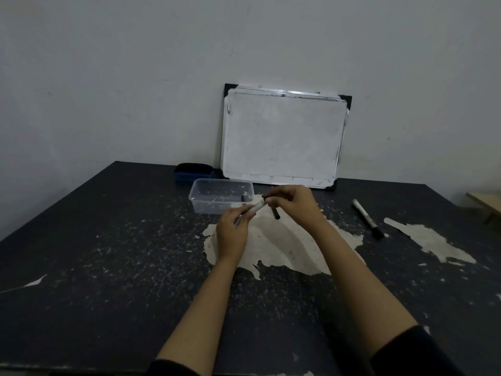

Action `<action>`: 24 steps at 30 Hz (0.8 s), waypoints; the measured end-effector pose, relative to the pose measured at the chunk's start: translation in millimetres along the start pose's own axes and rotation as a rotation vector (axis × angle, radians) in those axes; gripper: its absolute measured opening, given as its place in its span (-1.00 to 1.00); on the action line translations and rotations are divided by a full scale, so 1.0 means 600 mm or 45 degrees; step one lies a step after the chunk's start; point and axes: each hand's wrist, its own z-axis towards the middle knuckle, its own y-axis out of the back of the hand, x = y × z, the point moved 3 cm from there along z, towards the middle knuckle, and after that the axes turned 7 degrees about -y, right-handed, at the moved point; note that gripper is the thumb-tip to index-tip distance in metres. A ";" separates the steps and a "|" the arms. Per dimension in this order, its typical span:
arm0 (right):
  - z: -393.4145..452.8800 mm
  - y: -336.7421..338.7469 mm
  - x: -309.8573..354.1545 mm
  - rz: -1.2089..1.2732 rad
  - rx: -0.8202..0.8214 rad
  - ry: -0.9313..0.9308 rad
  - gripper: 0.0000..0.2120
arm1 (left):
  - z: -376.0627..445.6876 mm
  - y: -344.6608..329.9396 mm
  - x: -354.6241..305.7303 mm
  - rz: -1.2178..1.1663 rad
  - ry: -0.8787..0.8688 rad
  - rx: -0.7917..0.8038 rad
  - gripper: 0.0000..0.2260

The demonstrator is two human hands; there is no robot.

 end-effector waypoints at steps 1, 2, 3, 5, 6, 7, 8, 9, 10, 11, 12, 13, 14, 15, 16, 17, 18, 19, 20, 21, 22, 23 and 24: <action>0.001 0.001 0.002 -0.019 -0.004 -0.004 -0.88 | 0.000 0.000 -0.003 0.013 -0.017 -0.005 -0.79; 0.001 0.002 0.003 -0.035 -0.008 -0.016 -0.88 | -0.001 0.000 -0.005 0.028 -0.037 -0.011 -0.78; 0.002 0.003 0.006 -0.043 -0.010 -0.035 -0.89 | -0.001 0.000 -0.006 0.040 -0.053 -0.019 -0.78; 0.003 0.001 0.010 -0.040 -0.013 -0.087 -0.90 | -0.001 0.001 -0.007 0.071 -0.074 -0.044 -0.78; 0.003 -0.002 0.011 -0.027 -0.016 -0.121 -0.90 | -0.001 0.001 -0.007 0.096 -0.090 -0.063 -0.78; 0.003 -0.006 0.009 -0.004 -0.020 -0.161 -0.91 | -0.001 0.002 -0.007 0.124 -0.109 -0.081 -0.78; 0.004 -0.010 0.007 0.032 -0.023 -0.204 -0.92 | 0.000 0.003 -0.008 0.155 -0.130 -0.096 -0.78; 0.005 -0.013 0.004 0.070 -0.026 -0.249 -0.92 | 0.000 0.003 -0.009 0.186 -0.151 -0.107 -0.78; 0.006 -0.015 0.002 0.104 -0.030 -0.284 -0.92 | -0.001 0.003 -0.011 0.209 -0.167 -0.117 -0.78; 0.007 -0.016 0.002 0.131 -0.033 -0.295 -0.92 | -0.002 0.003 -0.013 0.214 -0.171 -0.130 -0.78; 0.006 -0.018 0.004 0.166 -0.039 -0.271 -0.94 | -0.003 0.004 -0.014 0.203 -0.163 -0.149 -0.78; 0.002 -0.021 0.009 0.221 -0.063 -0.226 -0.92 | -0.004 0.005 -0.015 0.176 -0.143 -0.166 -0.78; -0.003 -0.025 0.013 0.292 -0.107 -0.181 -0.87 | -0.004 0.005 -0.015 0.150 -0.122 -0.176 -0.79; -0.008 -0.030 0.015 0.357 -0.159 -0.146 -0.83 | -0.004 0.005 -0.014 0.132 -0.103 -0.181 -0.78; -0.014 -0.036 0.015 0.400 -0.198 -0.120 -0.81 | -0.004 0.005 -0.013 0.120 -0.086 -0.185 -0.78; -0.018 -0.043 0.014 0.418 -0.214 -0.101 -0.81 | -0.003 0.006 -0.011 0.100 -0.067 -0.193 -0.78; -0.020 -0.050 0.011 0.430 -0.211 -0.090 -0.82 | -0.003 0.007 -0.010 0.070 -0.047 -0.206 -0.78; -0.020 -0.054 0.009 0.445 -0.208 -0.091 -0.83 | -0.004 0.008 -0.010 0.044 -0.032 -0.218 -0.79; -0.018 -0.057 0.008 0.462 -0.211 -0.099 -0.83 | -0.004 0.009 -0.011 0.030 -0.029 -0.230 -0.79; -0.015 -0.057 0.011 0.464 -0.213 -0.105 -0.84 | -0.004 0.010 -0.011 0.029 -0.028 -0.242 -0.79; -0.011 -0.056 0.015 0.456 -0.206 -0.103 -0.84 | -0.004 0.011 -0.011 0.033 -0.031 -0.256 -0.79; -0.008 -0.054 0.023 0.429 -0.192 -0.098 -0.85 | -0.004 0.012 -0.012 0.035 -0.032 -0.266 -0.79; -0.004 -0.050 0.029 0.387 -0.175 -0.089 -0.85 | -0.005 0.012 -0.013 0.035 -0.040 -0.268 -0.79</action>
